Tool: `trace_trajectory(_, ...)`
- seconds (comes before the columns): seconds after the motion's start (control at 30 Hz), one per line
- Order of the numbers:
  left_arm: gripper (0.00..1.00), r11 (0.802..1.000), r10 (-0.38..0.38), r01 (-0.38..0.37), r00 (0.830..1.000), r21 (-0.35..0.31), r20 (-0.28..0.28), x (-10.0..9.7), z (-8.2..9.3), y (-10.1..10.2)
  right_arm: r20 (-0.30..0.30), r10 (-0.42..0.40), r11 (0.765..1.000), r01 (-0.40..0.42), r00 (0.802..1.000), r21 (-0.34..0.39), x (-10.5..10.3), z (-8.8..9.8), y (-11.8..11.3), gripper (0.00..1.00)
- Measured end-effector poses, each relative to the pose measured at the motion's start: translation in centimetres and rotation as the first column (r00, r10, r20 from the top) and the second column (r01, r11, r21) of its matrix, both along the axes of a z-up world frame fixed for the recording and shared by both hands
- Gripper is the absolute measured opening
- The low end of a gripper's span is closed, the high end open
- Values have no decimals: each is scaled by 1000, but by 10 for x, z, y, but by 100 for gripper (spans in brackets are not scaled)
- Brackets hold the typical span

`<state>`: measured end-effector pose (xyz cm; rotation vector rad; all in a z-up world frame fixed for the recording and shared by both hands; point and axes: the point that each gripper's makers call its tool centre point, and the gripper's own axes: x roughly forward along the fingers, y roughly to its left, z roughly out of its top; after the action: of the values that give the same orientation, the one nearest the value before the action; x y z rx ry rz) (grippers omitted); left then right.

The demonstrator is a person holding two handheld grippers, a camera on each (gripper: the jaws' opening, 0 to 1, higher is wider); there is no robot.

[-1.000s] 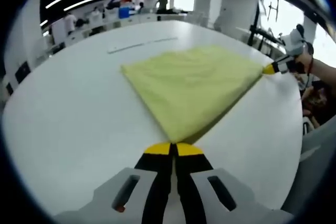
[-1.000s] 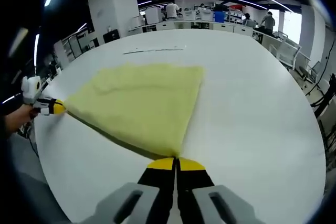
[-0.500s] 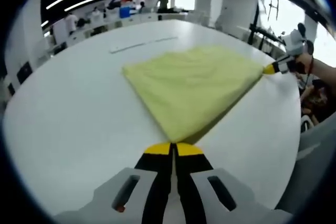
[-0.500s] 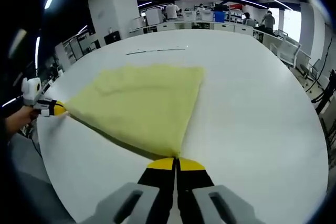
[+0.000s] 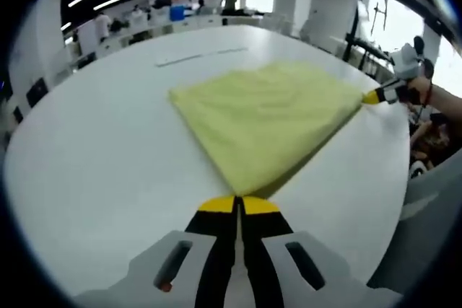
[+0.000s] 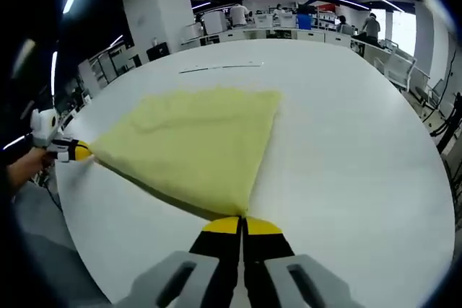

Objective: Fold the garment on the visible template until the final outline fits inside the template.

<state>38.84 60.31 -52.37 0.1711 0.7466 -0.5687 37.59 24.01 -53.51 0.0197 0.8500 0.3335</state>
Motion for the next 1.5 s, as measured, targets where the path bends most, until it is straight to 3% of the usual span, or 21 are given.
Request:
trace_trajectory(0.3,0,1000,3,-3,1000,27,0,-9,1,5,-3,3,1000,-3,1000,16,-10,0,5,0)
trace_trajectory(0.8,0,1000,-12,12,1000,3,-19,-17,-1,4,-3,6,1000,-6,1000,-9,-12,-1,9,0)
trace_trajectory(0.93,17,999,3,-4,1000,-47,-3,-16,9,0,15,14,1000,-14,1000,-1,-9,10,16,18)
trace_trajectory(1.17,35,989,29,-23,999,-143,34,-11,35,-9,40,20,999,-22,999,34,-6,31,29,46)
trace_trajectory(1.37,46,981,38,-28,998,-193,48,-12,55,-16,60,52,997,-55,997,61,-6,54,43,66)
trace_trajectory(1.5,54,972,57,-43,997,-229,52,-15,70,-20,82,67,995,-72,994,69,-7,69,50,73)
